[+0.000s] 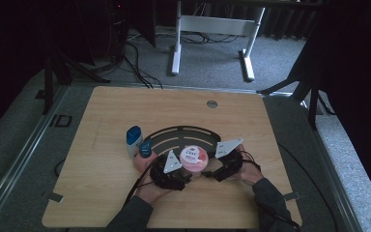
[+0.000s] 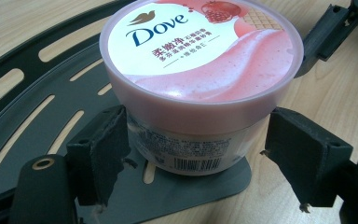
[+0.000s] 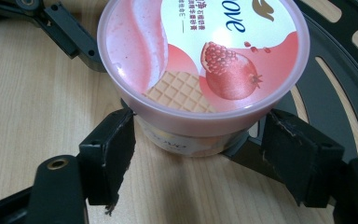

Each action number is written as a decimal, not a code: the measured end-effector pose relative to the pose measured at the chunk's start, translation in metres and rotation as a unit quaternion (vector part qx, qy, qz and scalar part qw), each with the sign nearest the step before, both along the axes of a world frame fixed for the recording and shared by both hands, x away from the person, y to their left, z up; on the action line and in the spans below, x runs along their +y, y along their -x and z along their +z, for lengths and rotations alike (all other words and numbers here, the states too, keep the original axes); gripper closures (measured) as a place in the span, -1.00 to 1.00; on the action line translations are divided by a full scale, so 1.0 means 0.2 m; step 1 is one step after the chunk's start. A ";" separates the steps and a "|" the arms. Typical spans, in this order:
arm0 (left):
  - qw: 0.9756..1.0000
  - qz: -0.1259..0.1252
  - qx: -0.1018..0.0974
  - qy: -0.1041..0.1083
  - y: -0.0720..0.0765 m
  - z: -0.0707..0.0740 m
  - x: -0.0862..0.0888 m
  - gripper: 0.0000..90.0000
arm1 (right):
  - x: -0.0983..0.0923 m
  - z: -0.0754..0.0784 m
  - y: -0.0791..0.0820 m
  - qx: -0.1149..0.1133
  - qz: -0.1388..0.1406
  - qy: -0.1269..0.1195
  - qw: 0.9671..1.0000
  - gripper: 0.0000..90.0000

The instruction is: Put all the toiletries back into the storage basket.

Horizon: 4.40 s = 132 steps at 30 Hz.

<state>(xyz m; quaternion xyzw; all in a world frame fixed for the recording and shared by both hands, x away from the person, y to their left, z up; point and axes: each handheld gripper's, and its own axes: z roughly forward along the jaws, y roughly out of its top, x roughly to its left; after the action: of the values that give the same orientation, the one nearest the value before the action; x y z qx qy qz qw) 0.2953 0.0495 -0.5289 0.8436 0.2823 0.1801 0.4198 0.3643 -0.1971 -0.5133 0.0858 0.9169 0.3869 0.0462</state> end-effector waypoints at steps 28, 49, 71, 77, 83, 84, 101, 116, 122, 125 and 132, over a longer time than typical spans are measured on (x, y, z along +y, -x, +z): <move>0.998 0.054 -0.007 -0.007 -0.04 -0.02 -0.06 -0.51 | 0.02 -0.01 -0.07 -0.007 -0.017 0.009 1.000 -0.43; 0.996 0.094 -0.008 0.001 -0.10 -0.03 -0.12 -0.51 | 0.00 -0.02 -0.13 -0.010 -0.049 0.003 0.999 -0.42; 0.995 0.097 0.008 0.002 -0.19 -0.04 -0.18 -0.51 | -0.04 -0.03 -0.16 -0.010 -0.080 0.005 0.997 -0.37; 0.995 0.099 0.012 0.005 -0.23 -0.05 -0.20 -0.51 | -0.05 -0.03 -0.18 -0.012 -0.095 0.004 0.995 -0.37; 0.995 0.097 0.016 0.009 -0.26 -0.05 -0.21 -0.51 | -0.07 -0.03 -0.19 -0.014 -0.111 0.004 0.994 -0.37; 0.995 0.097 0.016 0.009 -0.26 -0.05 -0.22 -0.51 | -0.07 -0.03 -0.19 -0.013 -0.112 0.003 0.994 -0.37; 0.996 0.087 0.008 0.009 -0.34 -0.04 -0.26 -0.51 | -0.12 -0.03 -0.23 -0.019 -0.139 -0.002 0.990 -0.37; 0.996 0.085 0.011 0.006 -0.38 -0.06 -0.28 -0.49 | -0.14 -0.03 -0.25 -0.019 -0.156 -0.004 0.988 -0.32; 0.997 0.080 0.009 0.007 -0.38 -0.06 -0.27 -0.38 | -0.15 -0.03 -0.25 -0.018 -0.157 -0.002 0.987 -0.27; 0.997 0.079 0.005 0.009 -0.38 -0.06 -0.26 -0.26 | -0.16 -0.02 -0.25 -0.019 -0.157 0.003 0.987 -0.25; 0.997 0.076 0.000 0.011 -0.37 -0.06 -0.26 -0.17 | -0.16 -0.01 -0.22 -0.033 -0.163 0.016 0.986 -0.21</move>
<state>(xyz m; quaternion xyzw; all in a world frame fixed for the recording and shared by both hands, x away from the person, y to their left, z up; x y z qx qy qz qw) 0.3697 -0.0030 -0.5413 0.8149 0.3478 0.2080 0.4143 0.4077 -0.2288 -0.5144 0.2204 0.8948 0.3619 0.1407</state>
